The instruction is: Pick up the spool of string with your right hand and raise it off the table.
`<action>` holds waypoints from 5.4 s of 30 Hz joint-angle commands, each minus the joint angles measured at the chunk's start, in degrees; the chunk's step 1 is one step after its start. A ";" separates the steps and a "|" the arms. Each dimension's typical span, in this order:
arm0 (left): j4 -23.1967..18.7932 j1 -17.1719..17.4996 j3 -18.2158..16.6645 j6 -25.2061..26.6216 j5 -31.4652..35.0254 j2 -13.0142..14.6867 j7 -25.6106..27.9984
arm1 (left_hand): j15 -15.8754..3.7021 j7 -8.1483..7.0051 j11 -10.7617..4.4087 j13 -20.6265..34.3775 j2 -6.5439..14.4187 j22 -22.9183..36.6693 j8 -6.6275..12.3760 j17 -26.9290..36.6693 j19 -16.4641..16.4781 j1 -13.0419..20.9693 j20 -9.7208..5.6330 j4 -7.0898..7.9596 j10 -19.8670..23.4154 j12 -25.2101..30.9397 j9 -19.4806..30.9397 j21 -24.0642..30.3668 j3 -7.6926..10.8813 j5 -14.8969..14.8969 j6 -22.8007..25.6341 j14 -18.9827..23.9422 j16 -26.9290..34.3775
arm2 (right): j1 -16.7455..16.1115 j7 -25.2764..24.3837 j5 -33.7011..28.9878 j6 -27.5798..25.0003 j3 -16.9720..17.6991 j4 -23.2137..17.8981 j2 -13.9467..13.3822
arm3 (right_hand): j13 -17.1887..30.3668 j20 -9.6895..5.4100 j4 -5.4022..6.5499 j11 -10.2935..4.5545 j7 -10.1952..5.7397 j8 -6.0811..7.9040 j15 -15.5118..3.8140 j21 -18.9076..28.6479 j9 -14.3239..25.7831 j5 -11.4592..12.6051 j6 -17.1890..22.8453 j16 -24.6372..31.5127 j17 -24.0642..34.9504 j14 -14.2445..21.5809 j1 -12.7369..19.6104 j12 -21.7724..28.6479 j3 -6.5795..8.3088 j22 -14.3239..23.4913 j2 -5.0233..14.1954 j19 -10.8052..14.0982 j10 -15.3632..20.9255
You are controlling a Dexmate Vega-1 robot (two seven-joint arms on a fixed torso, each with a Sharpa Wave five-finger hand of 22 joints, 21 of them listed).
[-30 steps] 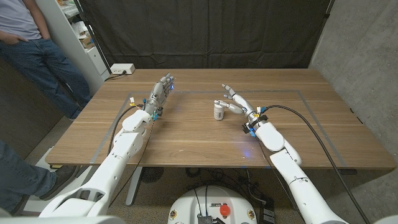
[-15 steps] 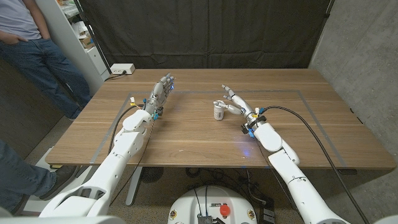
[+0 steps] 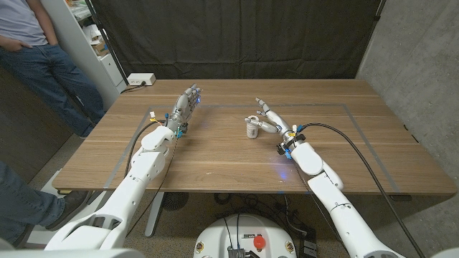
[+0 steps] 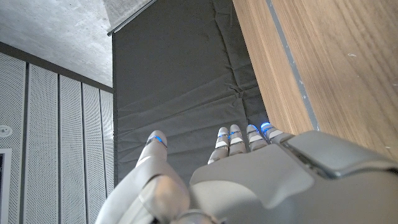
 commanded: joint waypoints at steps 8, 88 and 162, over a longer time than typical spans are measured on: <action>-1.08 0.31 0.19 0.99 0.36 0.45 0.16 | 0.44 0.29 0.06 0.27 0.58 0.27 0.06 0.23 -0.33 0.04 0.47 0.16 0.04 -0.08 0.20 0.16 -0.19 0.02 0.28 0.07 0.20 | 0.10 -1.70 -0.61 -0.24 -0.50 1.43 0.22 | 0.01 0.56 0.09 0.28 0.09 0.22 0.60 0.38 0.11 0.62 -1.62 0.09 0.09 -0.23 0.85 0.06 -0.43 0.23 0.03 0.12 -0.48; -4.45 1.59 1.63 3.45 1.48 0.77 2.37 | 0.38 0.23 -0.19 0.28 0.66 0.28 0.00 0.24 -0.51 0.05 0.91 0.12 -0.11 -0.15 0.21 0.17 -0.36 0.04 0.46 0.02 0.19 | 3.46 -4.61 1.82 4.01 -1.60 12.24 2.19 | 0.02 1.71 0.75 0.87 -0.86 1.92 0.80 0.95 0.14 2.55 0.20 1.36 0.41 2.53 1.96 1.39 -1.99 0.26 0.20 2.44 1.89; -8.07 3.45 1.39 4.93 1.51 0.93 3.58 | 0.27 0.49 -0.43 0.29 0.76 0.29 0.26 0.25 -0.68 0.01 1.42 0.14 -0.11 -0.14 0.25 0.18 -0.53 0.00 1.69 0.02 0.20 | 6.94 -17.12 -2.95 7.71 -3.82 22.40 3.15 | 3.02 -0.67 0.64 -5.28 -6.23 6.24 -4.93 3.23 0.34 5.37 22.83 8.17 4.51 19.95 11.67 9.30 -2.63 0.87 5.22 17.90 28.12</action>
